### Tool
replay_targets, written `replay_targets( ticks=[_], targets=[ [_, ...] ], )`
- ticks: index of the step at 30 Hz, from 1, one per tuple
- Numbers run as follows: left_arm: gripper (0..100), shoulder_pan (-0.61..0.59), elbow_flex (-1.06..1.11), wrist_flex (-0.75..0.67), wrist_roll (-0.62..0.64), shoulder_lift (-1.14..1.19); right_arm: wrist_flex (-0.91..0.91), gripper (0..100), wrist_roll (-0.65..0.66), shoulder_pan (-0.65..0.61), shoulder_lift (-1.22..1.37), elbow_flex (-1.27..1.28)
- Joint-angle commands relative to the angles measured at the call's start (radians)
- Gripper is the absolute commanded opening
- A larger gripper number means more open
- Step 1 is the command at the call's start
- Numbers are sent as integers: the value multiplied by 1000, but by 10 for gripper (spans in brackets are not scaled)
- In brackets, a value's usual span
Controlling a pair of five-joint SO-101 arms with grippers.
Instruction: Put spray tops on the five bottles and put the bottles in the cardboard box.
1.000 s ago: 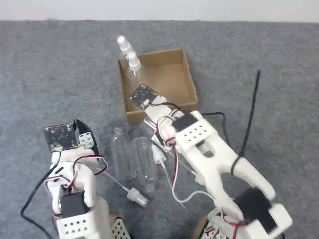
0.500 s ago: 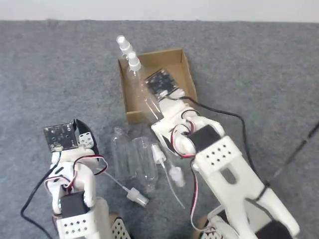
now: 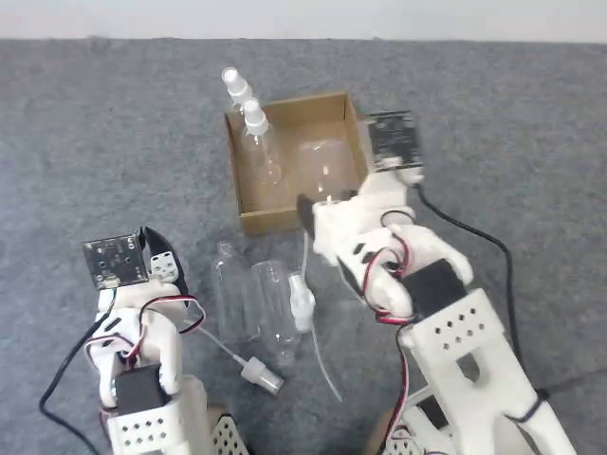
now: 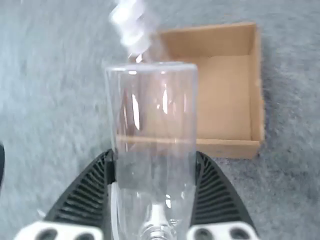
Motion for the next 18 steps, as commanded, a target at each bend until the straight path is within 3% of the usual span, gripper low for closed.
replay_targets(
  ticks=[1,11,18],
  targets=[
    [13,-3,-12,-35,3,-17,5,6,-143,68,-62,17],
    [13,-3,-12,-35,3,-17,5,6,-440,193,-134,175],
    [13,-3,-12,-35,3,-17,4,6,-506,274,-243,318]
  ],
)
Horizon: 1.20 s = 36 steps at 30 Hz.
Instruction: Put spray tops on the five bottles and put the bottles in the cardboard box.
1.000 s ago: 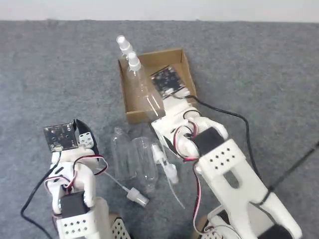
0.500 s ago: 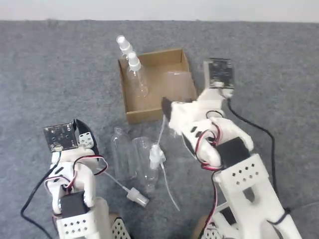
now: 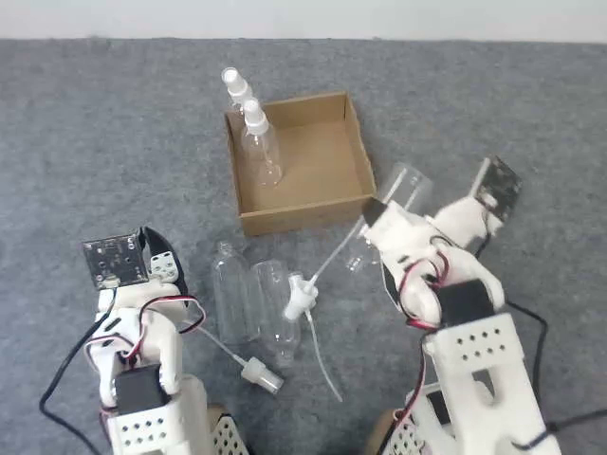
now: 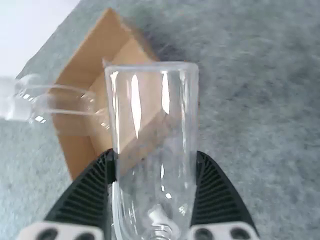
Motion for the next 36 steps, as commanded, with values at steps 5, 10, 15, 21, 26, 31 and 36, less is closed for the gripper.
replay_targets(
  ticks=[5,10,15,21,26,31,36],
  targets=[
    [13,-3,-12,-35,3,-17,4,6,-15,119,-160,127],
    [13,-3,-12,-34,3,-17,4,7,-15,203,-257,224],
    [13,-3,-12,-31,3,-17,-64,7,-14,249,-352,370],
    [13,-3,-12,-31,3,-17,-197,7,58,257,-479,571],
    [13,-5,-12,-31,3,-17,-223,9,80,257,-631,695],
    [13,-49,-12,-34,3,-17,-94,198,81,251,-792,732],
    [13,-49,-12,-34,3,-17,2,397,127,249,-877,729]
  ],
)
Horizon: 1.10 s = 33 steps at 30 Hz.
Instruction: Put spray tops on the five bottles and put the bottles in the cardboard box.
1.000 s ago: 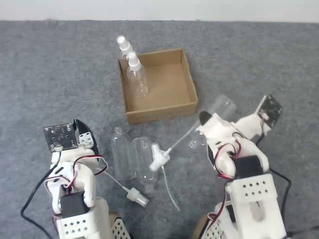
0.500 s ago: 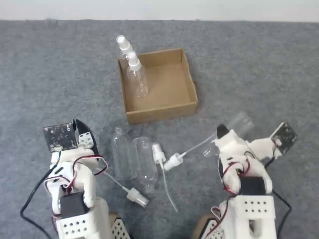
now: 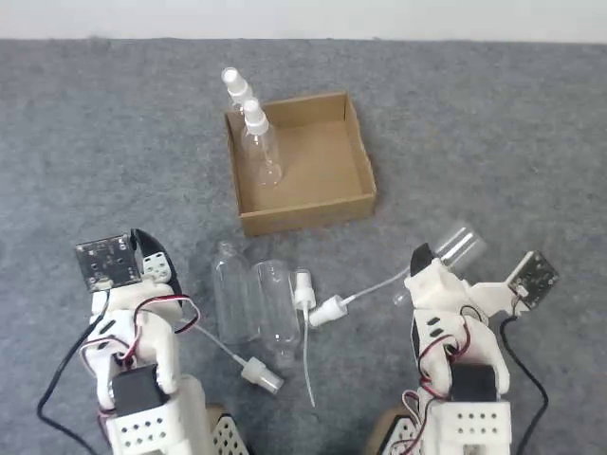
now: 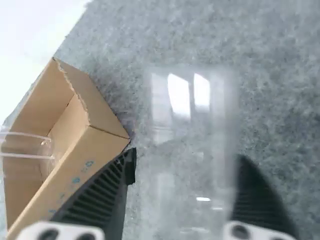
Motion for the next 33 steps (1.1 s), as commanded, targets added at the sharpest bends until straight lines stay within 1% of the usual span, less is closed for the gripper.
replay_targets(
  ticks=[1,7,10,16,18,22,27,33],
  targets=[
    [13,-3,-12,-34,3,-17,38,399,41,10,-39,18],
    [13,-6,-12,-34,3,-17,35,352,37,12,-33,14],
    [13,-8,-12,-34,3,-17,42,352,41,19,-33,-40],
    [13,-8,-12,-34,3,-17,125,351,64,19,-21,-210],
    [13,-8,-12,-34,3,-17,133,351,101,19,-21,-233],
    [13,-8,-12,-34,3,-17,142,351,117,19,-19,-287],
    [13,-8,-12,-34,3,-17,220,351,118,12,-19,-385],
    [13,-8,-12,-34,3,-17,289,351,166,12,-19,-463]
  ],
)
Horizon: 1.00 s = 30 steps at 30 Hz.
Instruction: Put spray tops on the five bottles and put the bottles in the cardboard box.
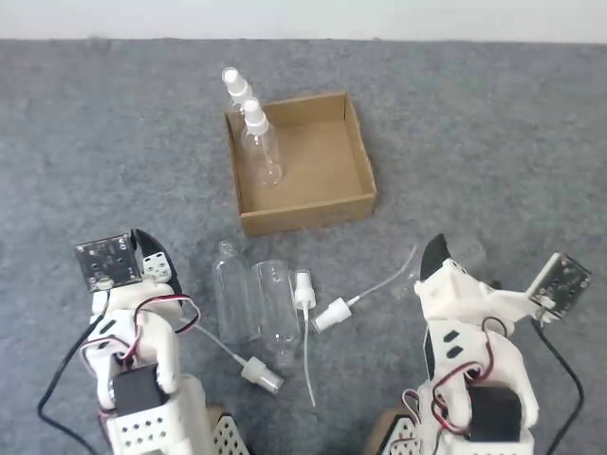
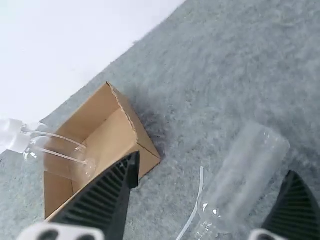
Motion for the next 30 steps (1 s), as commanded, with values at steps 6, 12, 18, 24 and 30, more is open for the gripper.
replay_targets(
  ticks=[6,12,18,24,30],
  targets=[
    [13,-8,-12,-34,3,-17,68,351,74,12,10,-135],
    [13,-8,-12,-34,3,-17,70,351,81,12,10,-143],
    [13,-8,-12,-34,3,-17,71,351,109,13,163,-176],
    [13,-9,-12,-34,3,-17,71,352,114,12,443,-301],
    [13,-9,-12,-34,3,-17,213,353,276,13,662,-454]
  ],
)
